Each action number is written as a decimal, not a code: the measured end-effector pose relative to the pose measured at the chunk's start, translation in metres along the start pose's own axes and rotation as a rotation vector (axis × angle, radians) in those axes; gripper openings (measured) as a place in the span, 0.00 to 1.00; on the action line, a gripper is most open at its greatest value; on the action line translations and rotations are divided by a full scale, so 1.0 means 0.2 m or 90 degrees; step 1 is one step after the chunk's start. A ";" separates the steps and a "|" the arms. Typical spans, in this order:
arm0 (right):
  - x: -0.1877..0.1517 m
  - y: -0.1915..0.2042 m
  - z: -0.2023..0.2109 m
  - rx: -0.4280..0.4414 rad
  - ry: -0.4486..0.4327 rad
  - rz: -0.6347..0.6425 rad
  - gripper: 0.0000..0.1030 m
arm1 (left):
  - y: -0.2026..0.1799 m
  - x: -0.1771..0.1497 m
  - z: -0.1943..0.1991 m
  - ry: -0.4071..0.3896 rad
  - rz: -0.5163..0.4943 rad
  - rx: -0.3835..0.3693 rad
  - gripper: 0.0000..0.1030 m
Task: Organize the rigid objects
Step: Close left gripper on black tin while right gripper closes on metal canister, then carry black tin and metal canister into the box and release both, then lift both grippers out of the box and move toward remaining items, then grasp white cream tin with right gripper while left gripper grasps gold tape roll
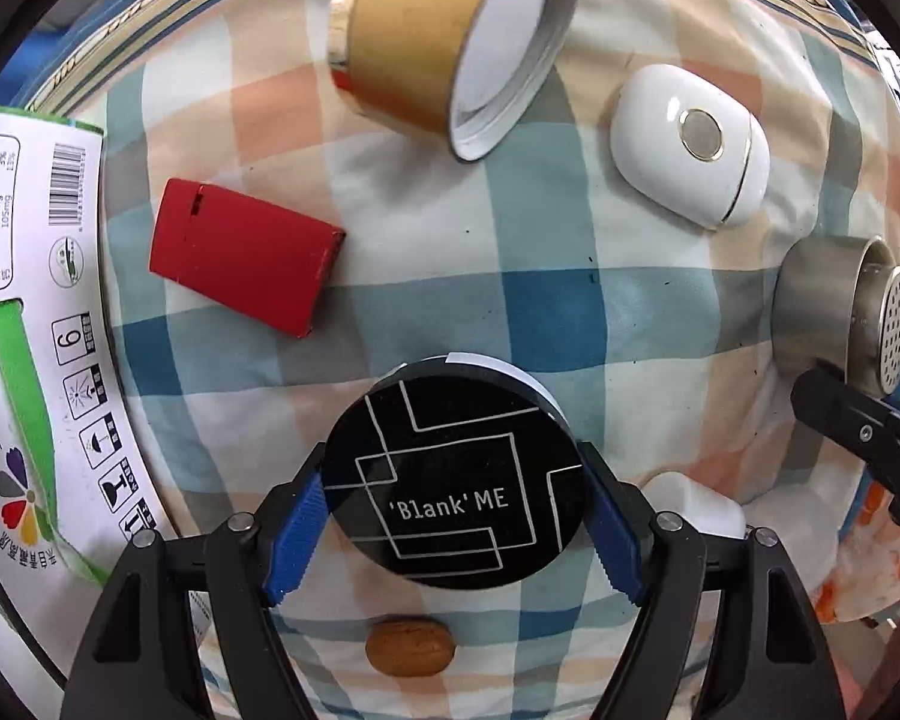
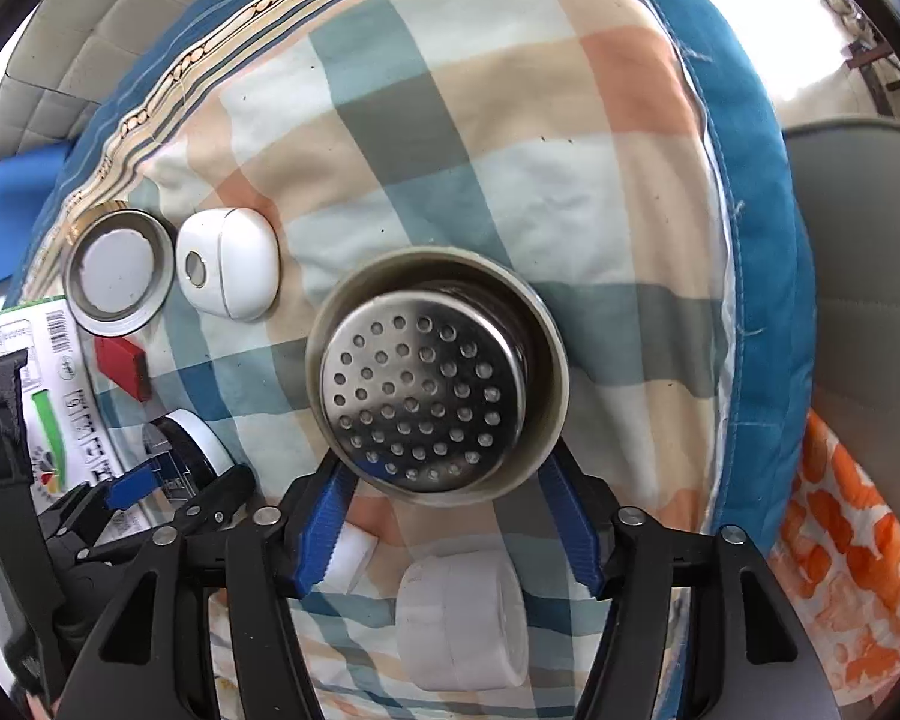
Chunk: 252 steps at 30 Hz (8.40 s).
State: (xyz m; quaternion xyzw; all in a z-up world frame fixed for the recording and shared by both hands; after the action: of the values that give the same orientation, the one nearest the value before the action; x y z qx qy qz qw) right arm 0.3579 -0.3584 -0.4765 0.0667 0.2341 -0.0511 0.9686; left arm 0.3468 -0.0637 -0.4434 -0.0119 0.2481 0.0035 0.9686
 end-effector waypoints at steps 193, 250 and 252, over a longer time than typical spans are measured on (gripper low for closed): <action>-0.85 0.24 0.12 0.030 -0.161 -0.081 1.00 | -0.19 -0.73 0.29 -0.234 -0.122 -0.051 1.00; -0.54 -0.12 -0.16 -0.013 -0.114 -0.095 0.68 | -0.16 -0.01 0.44 -0.258 -0.027 0.042 1.00; -0.49 -0.11 -0.09 -0.014 -0.121 -0.087 0.68 | -0.20 0.08 0.45 -0.252 -0.038 0.032 1.00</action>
State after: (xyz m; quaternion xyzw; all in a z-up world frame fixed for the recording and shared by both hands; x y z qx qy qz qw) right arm 0.2607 -0.3701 -0.4500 0.0348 0.1455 -0.1207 0.9814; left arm 0.4046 -0.1006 -0.3717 0.0059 0.0526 -0.0296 0.9982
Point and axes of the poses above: each gripper's, at about its wrist camera, not at the fingertips, and z roughly against the way its jaws point, y to its left, x to its top, the point moved 9 cm from there along -z, roughly the way its jaws point, and after that the axes turned 15 degrees about y, right-handed, at the moved point
